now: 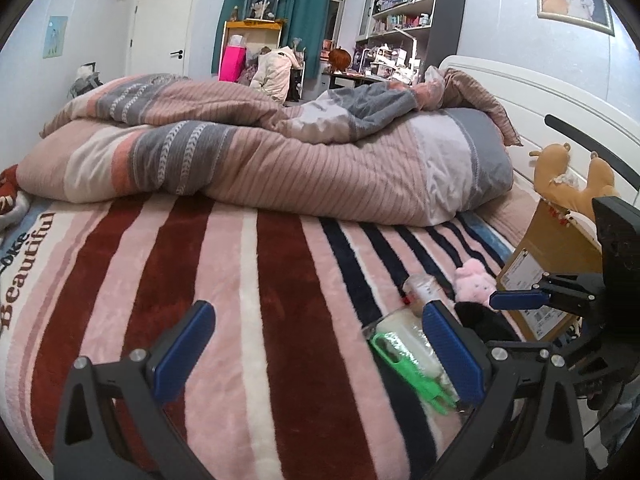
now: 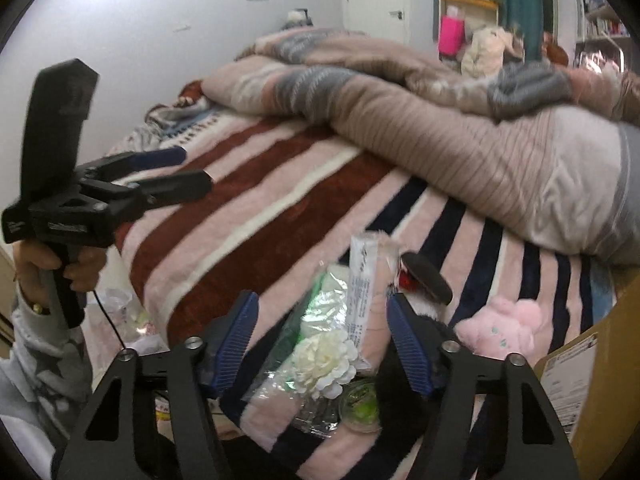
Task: Organize soft objects
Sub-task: 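Lower the right gripper onto the white flower and close on it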
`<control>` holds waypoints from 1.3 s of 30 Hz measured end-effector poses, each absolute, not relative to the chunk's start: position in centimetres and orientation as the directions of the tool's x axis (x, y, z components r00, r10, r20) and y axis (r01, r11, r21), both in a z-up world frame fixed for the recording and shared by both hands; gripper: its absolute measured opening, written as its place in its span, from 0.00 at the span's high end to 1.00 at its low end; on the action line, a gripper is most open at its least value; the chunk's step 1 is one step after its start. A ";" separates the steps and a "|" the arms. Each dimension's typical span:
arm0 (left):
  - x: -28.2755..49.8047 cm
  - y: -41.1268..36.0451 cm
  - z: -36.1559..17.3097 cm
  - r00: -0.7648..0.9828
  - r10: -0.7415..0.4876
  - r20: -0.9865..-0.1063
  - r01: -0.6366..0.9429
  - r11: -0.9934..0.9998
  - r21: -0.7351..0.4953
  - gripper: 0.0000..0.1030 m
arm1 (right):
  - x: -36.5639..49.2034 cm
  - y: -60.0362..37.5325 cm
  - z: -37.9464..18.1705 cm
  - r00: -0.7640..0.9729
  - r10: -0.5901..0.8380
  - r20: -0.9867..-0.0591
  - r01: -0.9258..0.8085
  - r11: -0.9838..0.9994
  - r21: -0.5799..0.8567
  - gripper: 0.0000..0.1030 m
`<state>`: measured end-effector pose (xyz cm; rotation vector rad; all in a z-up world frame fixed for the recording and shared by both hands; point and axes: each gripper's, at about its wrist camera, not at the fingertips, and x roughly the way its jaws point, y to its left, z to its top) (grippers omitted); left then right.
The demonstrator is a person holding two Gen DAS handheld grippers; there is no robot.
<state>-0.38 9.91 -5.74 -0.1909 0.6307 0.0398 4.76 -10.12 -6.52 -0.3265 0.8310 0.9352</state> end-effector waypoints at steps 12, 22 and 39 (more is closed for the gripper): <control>0.6 9.3 -8.0 0.790 -0.086 -0.607 -0.043 0.980 -0.195 0.00 | 4.7 -10.6 -10.2 0.210 0.554 -0.806 -0.815 0.554 0.169 0.48; 0.3 8.2 -8.3 0.779 -0.105 -0.619 -0.028 0.979 -0.200 0.00 | 4.0 -9.7 -11.3 0.251 0.480 -0.841 -0.829 0.555 0.069 0.78; 3.1 3.3 -8.3 0.729 -0.221 -0.648 0.103 0.971 -0.216 0.08 | 2.6 -15.0 -5.4 0.356 0.564 -0.745 -0.804 0.591 0.064 0.82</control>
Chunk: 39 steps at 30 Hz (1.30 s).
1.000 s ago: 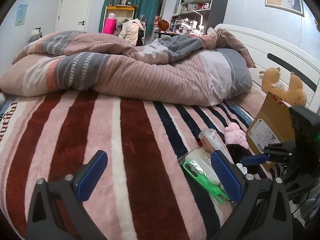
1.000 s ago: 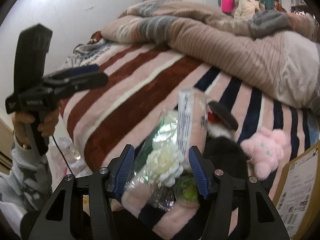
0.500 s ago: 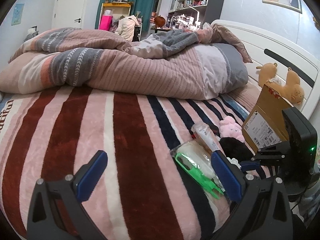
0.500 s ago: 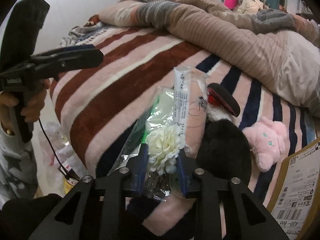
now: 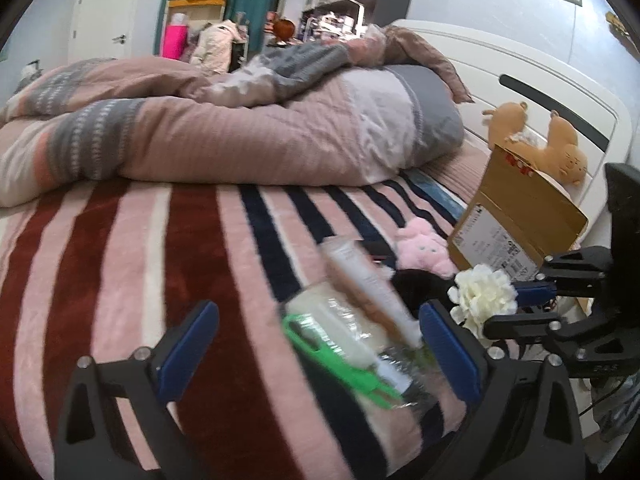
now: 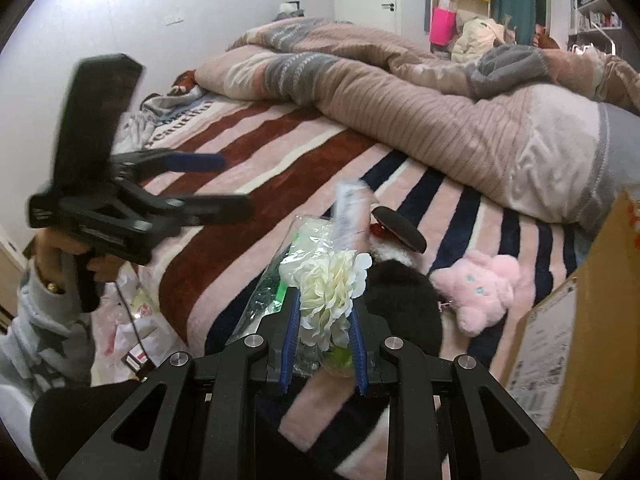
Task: Organize soft objects
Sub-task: 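Lower the right gripper onto the white flower and close on it, then carry the white flower into the cardboard box and open the right gripper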
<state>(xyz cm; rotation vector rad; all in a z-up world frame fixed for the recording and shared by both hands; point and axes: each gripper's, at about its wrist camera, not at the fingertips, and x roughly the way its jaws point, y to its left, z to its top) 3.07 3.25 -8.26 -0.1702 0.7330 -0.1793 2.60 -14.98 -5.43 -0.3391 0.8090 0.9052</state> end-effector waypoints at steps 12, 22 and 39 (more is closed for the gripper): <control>8.5 -1.3 -11.6 0.591 -0.318 -0.741 0.126 0.944 -0.305 0.59 | 3.6 -17.1 -3.6 0.483 0.543 -0.687 -0.752 0.659 -0.007 0.82; 9.5 -1.2 -12.1 0.578 -0.317 -0.752 0.094 0.941 -0.324 0.92 | 4.2 -17.9 -3.1 0.486 0.575 -0.658 -0.752 0.658 0.020 0.82; 4.6 -0.1 -1.5 0.733 -0.299 -0.611 0.153 0.948 -0.281 0.94 | 3.2 -19.9 2.9 0.552 0.633 -0.542 -0.736 0.676 0.039 0.82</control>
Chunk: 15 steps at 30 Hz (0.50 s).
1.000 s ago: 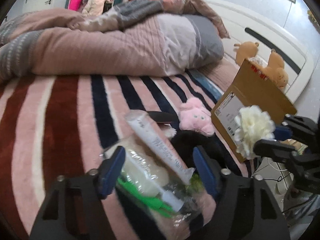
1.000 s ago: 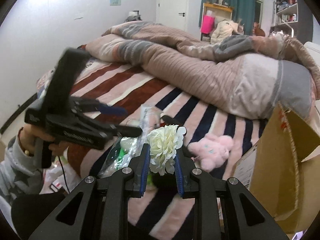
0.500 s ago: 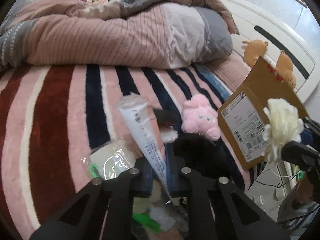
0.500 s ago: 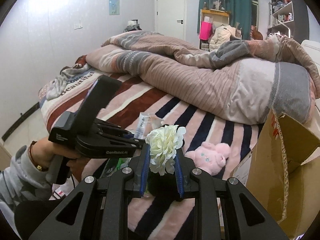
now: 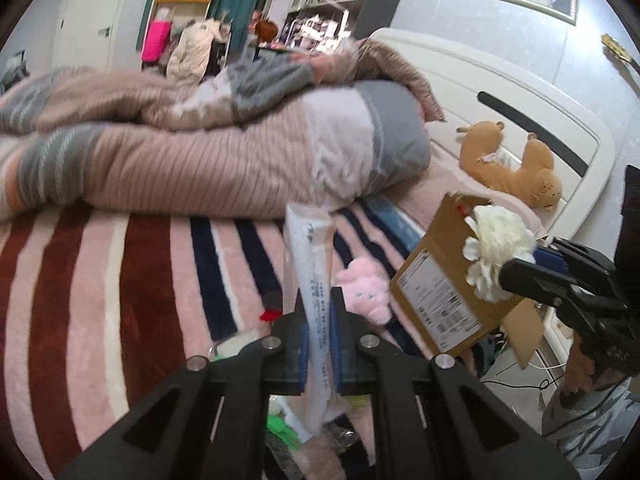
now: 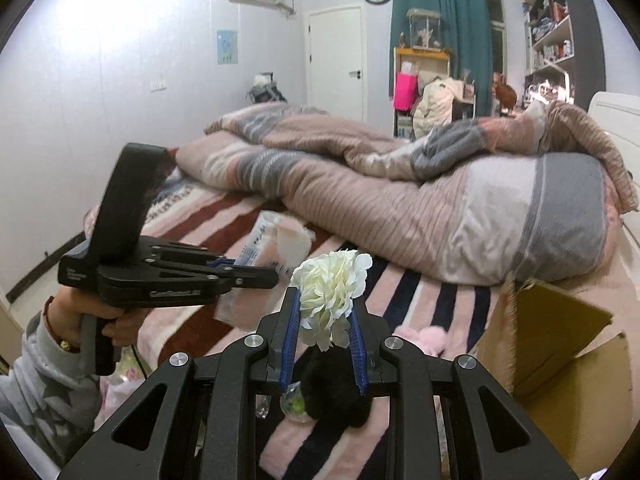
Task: Organize soft objects
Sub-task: 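Carry the white flower into the cardboard box and open the right gripper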
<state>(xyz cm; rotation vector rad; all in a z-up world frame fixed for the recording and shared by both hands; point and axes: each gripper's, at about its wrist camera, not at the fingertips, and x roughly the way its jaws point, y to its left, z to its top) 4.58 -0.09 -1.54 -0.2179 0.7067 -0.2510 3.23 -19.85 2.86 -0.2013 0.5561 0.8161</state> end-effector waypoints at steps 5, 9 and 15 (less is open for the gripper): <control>4.4 -3.2 2.2 0.756 -0.297 -0.584 0.204 0.954 -0.220 0.97 | 3.5 -23.1 4.7 0.603 0.621 -0.500 -0.699 0.714 0.044 0.82; 5.1 -5.8 4.2 0.760 -0.320 -0.565 0.247 0.947 -0.204 0.97 | 4.0 -26.5 5.6 0.655 0.587 -0.476 -0.652 0.758 0.038 0.82; 7.7 -11.3 7.3 0.725 -0.404 -0.557 0.346 0.914 -0.213 0.97 | 5.2 -32.0 5.3 0.706 0.509 -0.492 -0.569 0.822 0.034 0.82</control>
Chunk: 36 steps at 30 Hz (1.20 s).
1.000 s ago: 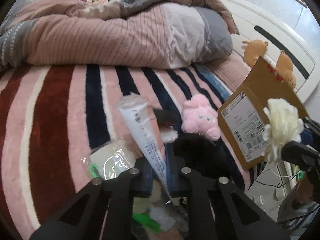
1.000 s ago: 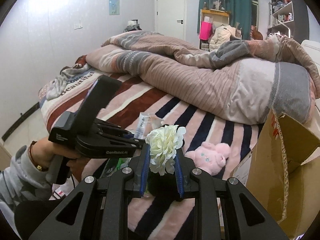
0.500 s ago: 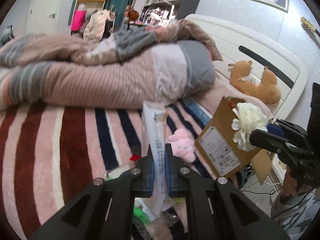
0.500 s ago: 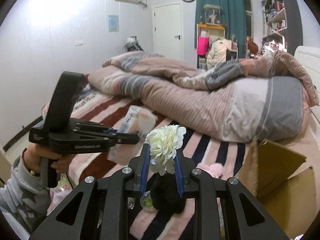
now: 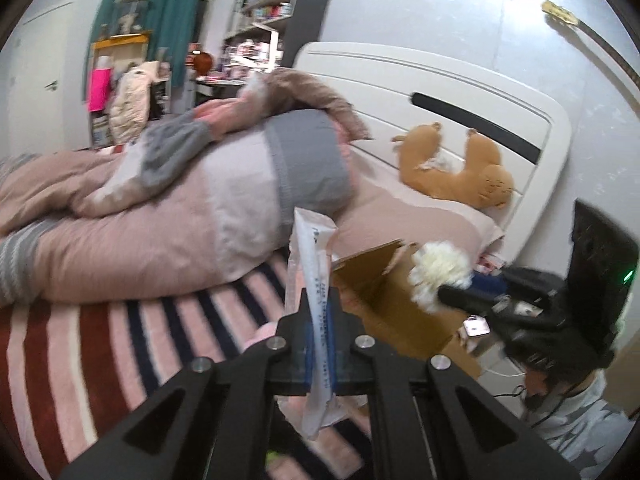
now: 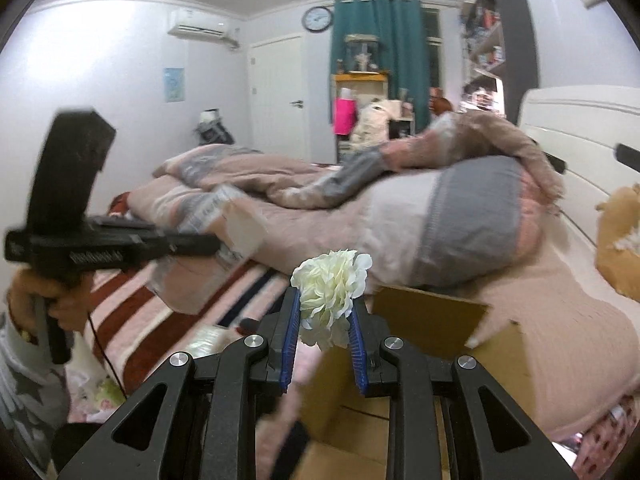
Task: Organize soft objects
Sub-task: 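Carry the white flower into the cardboard box and open the right gripper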
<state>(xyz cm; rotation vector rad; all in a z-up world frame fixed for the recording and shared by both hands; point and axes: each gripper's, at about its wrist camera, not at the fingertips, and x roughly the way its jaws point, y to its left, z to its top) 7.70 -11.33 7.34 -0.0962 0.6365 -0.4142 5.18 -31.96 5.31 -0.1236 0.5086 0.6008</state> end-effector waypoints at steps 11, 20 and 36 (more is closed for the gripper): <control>13.9 -21.7 7.5 0.574 -0.498 -0.651 0.464 0.852 -0.243 0.97 | 8.3 -35.8 -0.5 0.673 0.374 -0.637 -0.492 0.871 -0.008 0.76; 15.8 -24.5 3.8 0.502 -0.424 -0.754 0.449 0.873 -0.191 0.96 | 9.0 -36.7 -2.1 0.654 0.384 -0.652 -0.496 0.868 0.013 0.61; 13.4 -21.1 5.5 0.623 -0.340 -0.705 0.399 0.913 -0.088 0.39 | 8.7 -35.7 -1.1 0.651 0.394 -0.648 -0.514 0.858 0.005 0.51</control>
